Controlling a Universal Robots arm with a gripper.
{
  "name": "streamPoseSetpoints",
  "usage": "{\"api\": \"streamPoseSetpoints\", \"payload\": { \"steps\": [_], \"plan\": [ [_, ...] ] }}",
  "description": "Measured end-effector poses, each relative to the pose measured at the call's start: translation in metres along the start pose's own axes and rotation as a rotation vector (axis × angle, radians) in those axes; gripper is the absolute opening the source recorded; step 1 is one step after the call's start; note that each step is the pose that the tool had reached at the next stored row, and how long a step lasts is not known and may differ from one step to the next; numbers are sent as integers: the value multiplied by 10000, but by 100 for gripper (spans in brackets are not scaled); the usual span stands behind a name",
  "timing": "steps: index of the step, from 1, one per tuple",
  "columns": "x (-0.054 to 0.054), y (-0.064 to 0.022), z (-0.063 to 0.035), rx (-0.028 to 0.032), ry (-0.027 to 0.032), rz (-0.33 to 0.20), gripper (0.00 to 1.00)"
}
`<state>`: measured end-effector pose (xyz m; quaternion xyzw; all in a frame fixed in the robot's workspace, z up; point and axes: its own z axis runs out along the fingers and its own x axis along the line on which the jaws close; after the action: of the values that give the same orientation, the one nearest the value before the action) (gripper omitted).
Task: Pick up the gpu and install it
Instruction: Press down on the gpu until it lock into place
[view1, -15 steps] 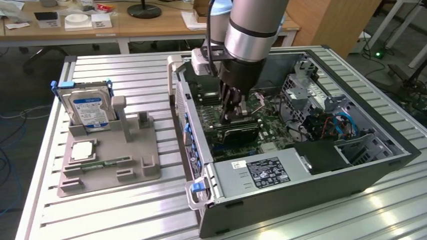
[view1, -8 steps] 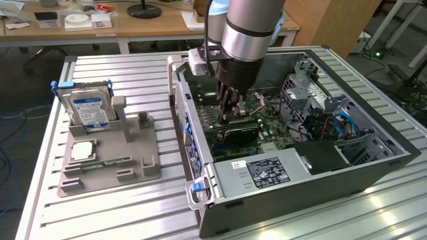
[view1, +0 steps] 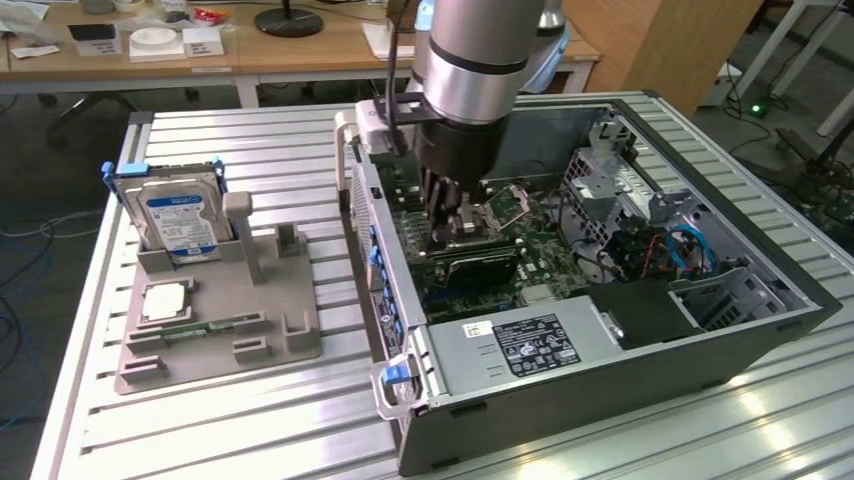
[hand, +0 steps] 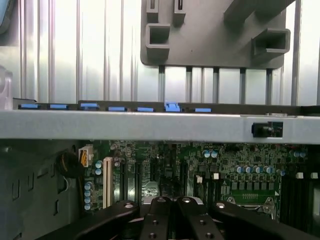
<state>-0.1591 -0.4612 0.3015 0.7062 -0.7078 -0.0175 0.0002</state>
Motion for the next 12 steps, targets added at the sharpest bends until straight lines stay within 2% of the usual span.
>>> {"api": "streamPoseSetpoints", "payload": {
  "steps": [4, 9, 12],
  "plan": [
    [-2, 96, 2, 6, 2, 0, 11],
    [-79, 119, 7, 6, 34, -3, 11],
    [-86, 181, 14, 8, 36, -4, 11]
  ]
}}
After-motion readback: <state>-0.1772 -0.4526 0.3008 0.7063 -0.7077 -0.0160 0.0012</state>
